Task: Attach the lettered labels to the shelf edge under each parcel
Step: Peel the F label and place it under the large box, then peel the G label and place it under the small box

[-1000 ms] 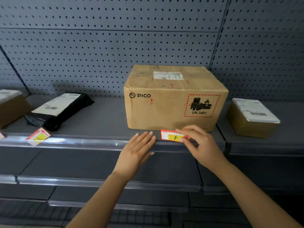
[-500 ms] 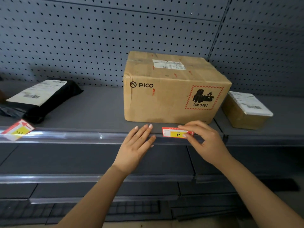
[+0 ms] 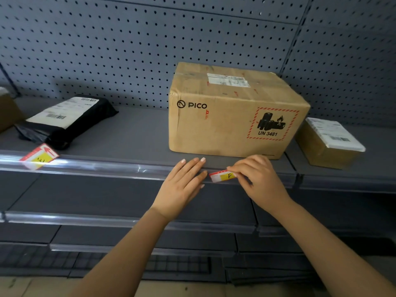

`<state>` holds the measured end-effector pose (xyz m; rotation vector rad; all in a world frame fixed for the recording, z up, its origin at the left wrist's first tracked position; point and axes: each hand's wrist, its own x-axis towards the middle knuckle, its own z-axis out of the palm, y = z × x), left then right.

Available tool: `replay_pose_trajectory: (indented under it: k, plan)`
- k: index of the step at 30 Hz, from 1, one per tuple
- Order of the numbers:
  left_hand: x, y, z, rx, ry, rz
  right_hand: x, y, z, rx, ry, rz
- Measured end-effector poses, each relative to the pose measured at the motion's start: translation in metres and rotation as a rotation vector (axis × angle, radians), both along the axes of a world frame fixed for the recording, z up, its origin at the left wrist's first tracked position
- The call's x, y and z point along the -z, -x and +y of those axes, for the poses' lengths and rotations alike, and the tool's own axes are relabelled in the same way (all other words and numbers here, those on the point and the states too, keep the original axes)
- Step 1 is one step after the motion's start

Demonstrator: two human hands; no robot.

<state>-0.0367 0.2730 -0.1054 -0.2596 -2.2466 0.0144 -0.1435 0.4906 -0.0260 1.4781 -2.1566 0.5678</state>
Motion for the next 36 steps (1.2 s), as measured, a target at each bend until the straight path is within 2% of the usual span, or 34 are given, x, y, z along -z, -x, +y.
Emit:
replay_pose_trajectory:
  k: [4, 9, 13, 19, 26, 30, 36]
  plan:
    - [-0.008, -0.007, 0.006, -0.029, -0.011, -0.039, 0.003, 0.002, 0.005, 0.001, 0.044, 0.001]
    - [-0.021, -0.022, 0.022, -0.148, -0.132, -0.046, -0.001, -0.006, -0.004, -0.081, 0.134, -0.075]
    - [-0.03, -0.05, 0.04, -0.32, -0.286, -0.003, 0.004, -0.021, -0.025, -0.234, 0.173, -0.142]
    - [-0.032, -0.122, 0.055, -0.643, -0.398, 0.053, 0.014, -0.062, -0.072, -0.472, 0.234, -0.252]
    - [-0.044, -0.221, 0.06, -0.917, -0.447, 0.131, 0.022, -0.15, -0.125, -0.755, 0.157, -0.332]
    - [-0.044, -0.276, 0.046, -1.062, -0.462, 0.158, 0.018, -0.198, -0.156, -0.825, 0.077, -0.341]
    - [-0.04, -0.353, -0.006, -1.119, -0.46, 0.203, 0.012, -0.275, -0.222, -0.876, 0.021, -0.333]
